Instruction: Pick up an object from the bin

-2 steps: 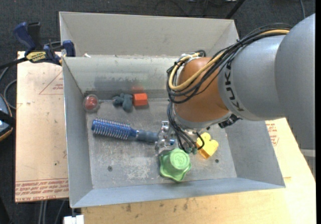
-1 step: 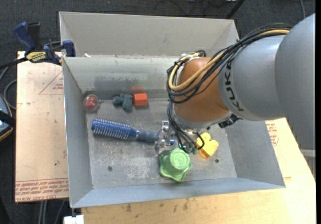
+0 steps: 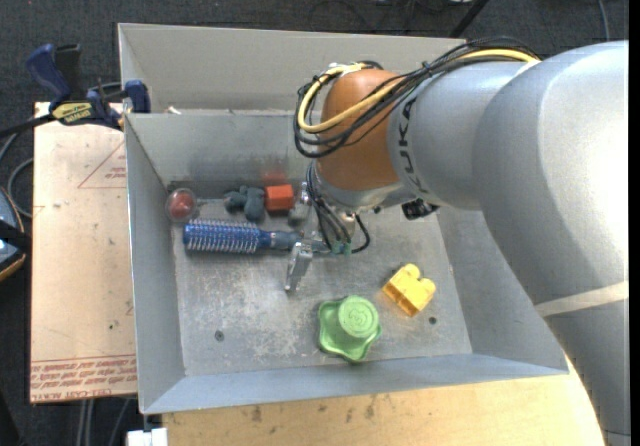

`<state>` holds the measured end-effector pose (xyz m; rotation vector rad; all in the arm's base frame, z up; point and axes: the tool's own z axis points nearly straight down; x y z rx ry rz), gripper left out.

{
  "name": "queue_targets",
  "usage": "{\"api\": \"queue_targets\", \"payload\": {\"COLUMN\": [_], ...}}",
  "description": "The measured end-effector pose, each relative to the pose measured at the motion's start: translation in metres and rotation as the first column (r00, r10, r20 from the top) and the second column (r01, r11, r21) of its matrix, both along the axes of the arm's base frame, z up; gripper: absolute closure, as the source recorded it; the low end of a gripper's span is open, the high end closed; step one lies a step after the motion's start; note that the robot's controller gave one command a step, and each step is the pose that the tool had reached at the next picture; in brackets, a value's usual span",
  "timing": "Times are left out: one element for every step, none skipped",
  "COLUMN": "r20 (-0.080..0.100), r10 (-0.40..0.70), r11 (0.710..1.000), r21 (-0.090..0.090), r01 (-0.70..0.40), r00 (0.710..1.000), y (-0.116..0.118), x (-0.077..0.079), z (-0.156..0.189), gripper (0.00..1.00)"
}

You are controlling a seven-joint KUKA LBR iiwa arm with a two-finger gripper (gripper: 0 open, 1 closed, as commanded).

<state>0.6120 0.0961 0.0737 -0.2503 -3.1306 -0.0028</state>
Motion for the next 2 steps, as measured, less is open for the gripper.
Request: {"api": "queue_targets", "payload": {"r20": [0.013, 0.011], "r10": [-0.001, 0.027], "r11": [1.000, 1.000], "r21": [0.003, -0.002], "r01": [0.001, -0.027], "r00": [1.000, 1.000], "y": [0.001, -0.035], "x": [0.002, 0.009], "z": [0.004, 0.149], "gripper": [1.00, 1.00]}}
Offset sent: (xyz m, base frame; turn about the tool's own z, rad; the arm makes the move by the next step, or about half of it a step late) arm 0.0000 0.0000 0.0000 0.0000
